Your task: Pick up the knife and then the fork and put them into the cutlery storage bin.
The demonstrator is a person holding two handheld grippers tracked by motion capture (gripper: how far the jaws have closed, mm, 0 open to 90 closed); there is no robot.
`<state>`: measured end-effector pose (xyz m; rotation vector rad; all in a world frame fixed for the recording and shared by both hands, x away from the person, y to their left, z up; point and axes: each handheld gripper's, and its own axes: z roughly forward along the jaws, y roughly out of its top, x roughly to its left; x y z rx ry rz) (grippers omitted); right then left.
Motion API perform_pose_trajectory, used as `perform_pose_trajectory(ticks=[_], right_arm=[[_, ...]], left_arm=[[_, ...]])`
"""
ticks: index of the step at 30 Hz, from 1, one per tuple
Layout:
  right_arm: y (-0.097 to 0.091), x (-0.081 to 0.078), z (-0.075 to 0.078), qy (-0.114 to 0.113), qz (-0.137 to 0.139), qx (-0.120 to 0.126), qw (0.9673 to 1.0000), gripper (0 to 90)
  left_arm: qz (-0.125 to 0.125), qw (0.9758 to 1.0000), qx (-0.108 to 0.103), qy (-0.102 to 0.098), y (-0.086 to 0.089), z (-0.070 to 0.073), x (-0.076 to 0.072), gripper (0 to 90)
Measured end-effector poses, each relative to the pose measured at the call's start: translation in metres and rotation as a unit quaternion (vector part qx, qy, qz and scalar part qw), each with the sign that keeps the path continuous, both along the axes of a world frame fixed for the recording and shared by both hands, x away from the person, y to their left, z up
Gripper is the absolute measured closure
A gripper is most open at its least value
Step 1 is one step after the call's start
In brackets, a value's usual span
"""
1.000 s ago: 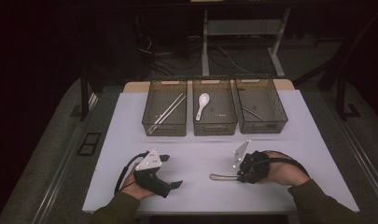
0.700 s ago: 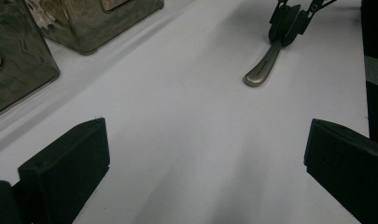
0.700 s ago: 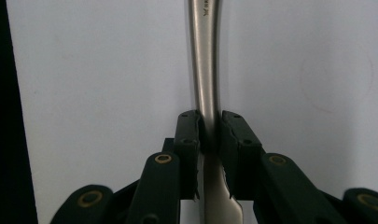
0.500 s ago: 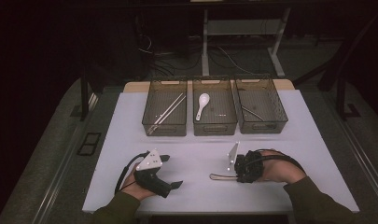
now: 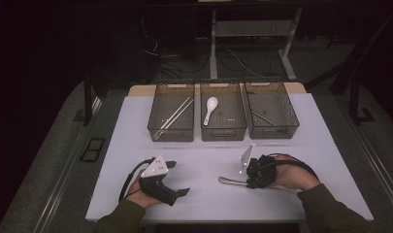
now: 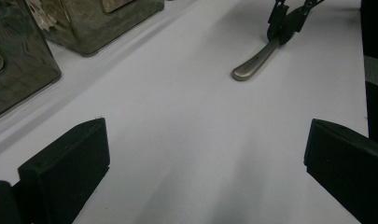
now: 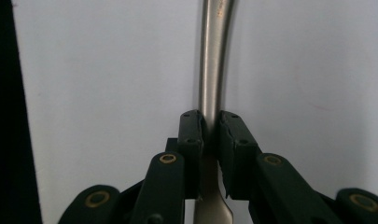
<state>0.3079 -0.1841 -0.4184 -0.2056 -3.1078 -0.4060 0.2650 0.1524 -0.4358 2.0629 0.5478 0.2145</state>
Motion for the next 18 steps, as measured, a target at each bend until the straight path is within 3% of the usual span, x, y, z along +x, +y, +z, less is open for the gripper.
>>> perform_pose_trajectory(ticks=[5,12,18], right_arm=[[-0.011,0.006,0.005,-0.004,-0.027,0.045,0.9986,79.4],[-0.028,0.014,0.010,-0.017,-0.076,0.097,0.9922,79.4],[-0.048,0.021,0.018,-0.030,-0.139,0.147,0.9788,79.4]], left_arm=[[0.000,1.0000,0.000,-0.001,0.000,0.000,0.000,0.0],[0.000,1.0000,0.001,-0.001,0.000,0.000,0.000,0.0],[-0.001,1.0000,0.001,-0.001,0.000,0.000,0.000,0.0]])
